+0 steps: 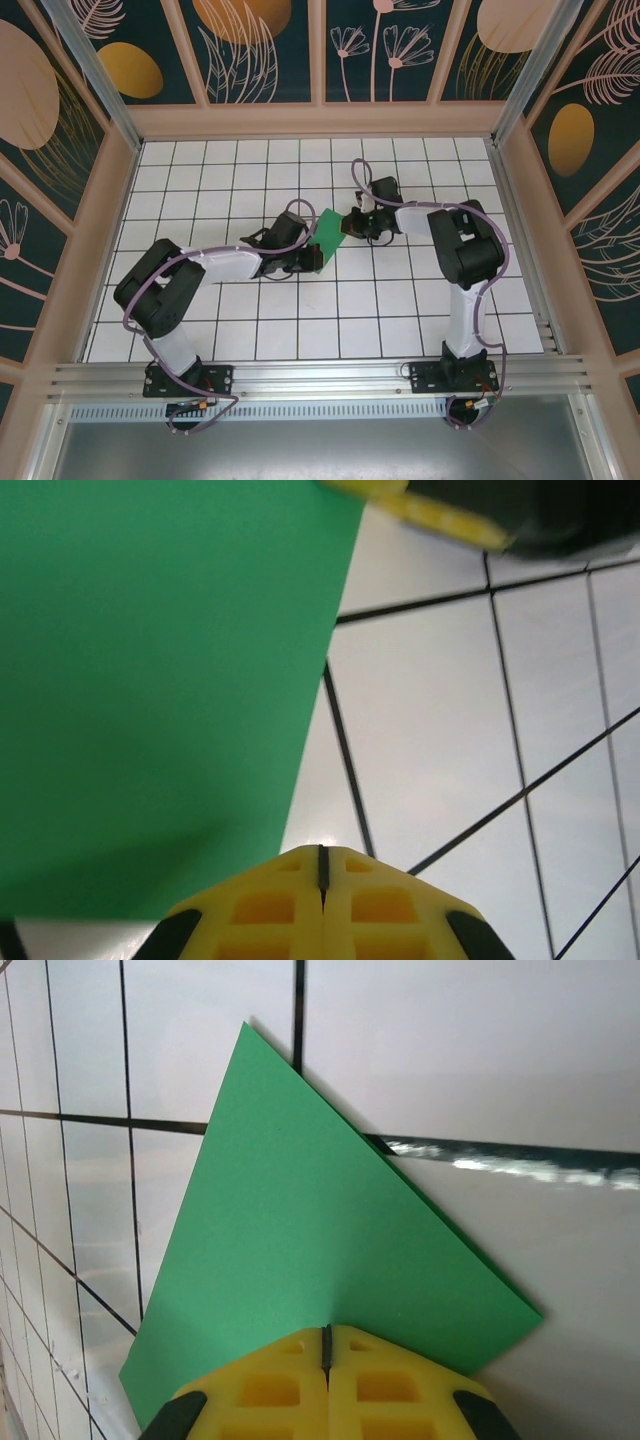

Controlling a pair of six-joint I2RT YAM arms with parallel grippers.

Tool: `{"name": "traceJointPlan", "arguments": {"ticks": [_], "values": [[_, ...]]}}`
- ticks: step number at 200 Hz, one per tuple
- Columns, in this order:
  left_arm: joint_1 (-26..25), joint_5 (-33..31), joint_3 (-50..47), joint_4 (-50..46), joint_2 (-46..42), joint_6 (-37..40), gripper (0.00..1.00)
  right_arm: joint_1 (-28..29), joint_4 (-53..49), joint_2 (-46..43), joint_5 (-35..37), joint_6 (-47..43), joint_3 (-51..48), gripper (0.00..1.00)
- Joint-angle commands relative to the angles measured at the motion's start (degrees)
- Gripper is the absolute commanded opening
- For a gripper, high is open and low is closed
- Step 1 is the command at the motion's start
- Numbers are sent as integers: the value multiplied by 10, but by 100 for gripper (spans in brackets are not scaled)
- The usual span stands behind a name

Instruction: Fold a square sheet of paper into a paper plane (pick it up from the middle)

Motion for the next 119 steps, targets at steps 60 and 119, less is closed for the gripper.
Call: {"name": "traceJointPlan", "arguments": {"ticks": [60, 119], "values": [[-1, 3, 2, 3, 66, -40, 0, 18, -13, -24, -16, -11, -21, 0], [-2, -3, 8, -24, 73, -38, 0, 40, 11, -44, -40, -13, -51, 0]]}}
